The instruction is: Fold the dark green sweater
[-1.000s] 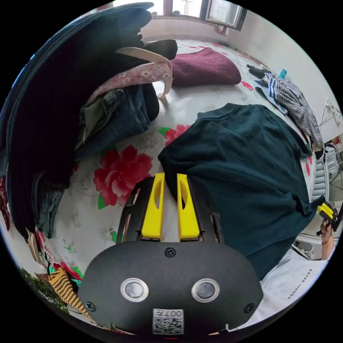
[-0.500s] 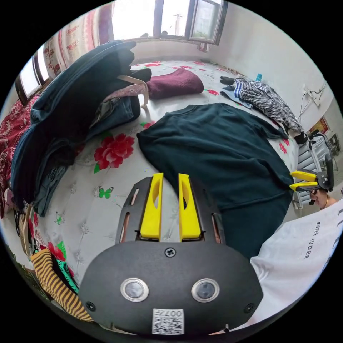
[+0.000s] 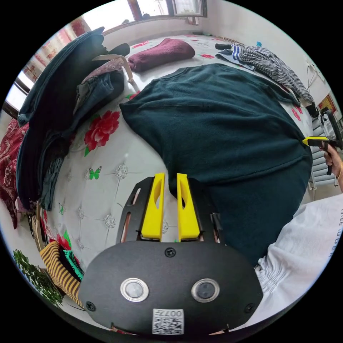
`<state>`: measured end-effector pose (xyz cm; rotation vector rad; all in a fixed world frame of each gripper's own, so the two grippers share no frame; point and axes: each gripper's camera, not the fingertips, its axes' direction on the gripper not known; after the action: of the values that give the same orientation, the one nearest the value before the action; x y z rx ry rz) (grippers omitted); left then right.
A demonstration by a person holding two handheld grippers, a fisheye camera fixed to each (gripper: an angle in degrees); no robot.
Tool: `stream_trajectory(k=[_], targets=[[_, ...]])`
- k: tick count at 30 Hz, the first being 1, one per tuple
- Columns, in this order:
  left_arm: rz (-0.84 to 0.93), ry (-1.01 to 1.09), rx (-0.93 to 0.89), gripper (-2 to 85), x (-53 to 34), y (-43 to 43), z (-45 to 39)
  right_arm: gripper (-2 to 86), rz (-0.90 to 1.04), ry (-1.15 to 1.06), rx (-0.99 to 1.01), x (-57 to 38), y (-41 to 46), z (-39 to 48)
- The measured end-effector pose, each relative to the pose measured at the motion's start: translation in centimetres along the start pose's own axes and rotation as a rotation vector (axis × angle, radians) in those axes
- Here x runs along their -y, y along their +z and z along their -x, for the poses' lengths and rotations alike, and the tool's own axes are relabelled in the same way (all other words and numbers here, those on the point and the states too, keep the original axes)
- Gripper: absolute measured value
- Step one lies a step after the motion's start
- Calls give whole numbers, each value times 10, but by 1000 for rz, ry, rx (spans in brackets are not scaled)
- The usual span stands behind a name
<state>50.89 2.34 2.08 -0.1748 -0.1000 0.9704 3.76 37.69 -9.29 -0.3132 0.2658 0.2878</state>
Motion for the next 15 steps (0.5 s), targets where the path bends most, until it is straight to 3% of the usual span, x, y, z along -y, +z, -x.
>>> stream_trajectory(k=[4, 11, 15], targets=[[-61, -109, 3, 44, -11, -32, 17, 2, -49, 62, 25, -13, -20, -31], [-136, 14, -105, 44, 33, -58, -16, 56, -377, 281, 101, 2, -64, -110], [-126, 202, -95, 38, 67, -59, -74, 83, -422, 308, -110, 38, -82, -162]])
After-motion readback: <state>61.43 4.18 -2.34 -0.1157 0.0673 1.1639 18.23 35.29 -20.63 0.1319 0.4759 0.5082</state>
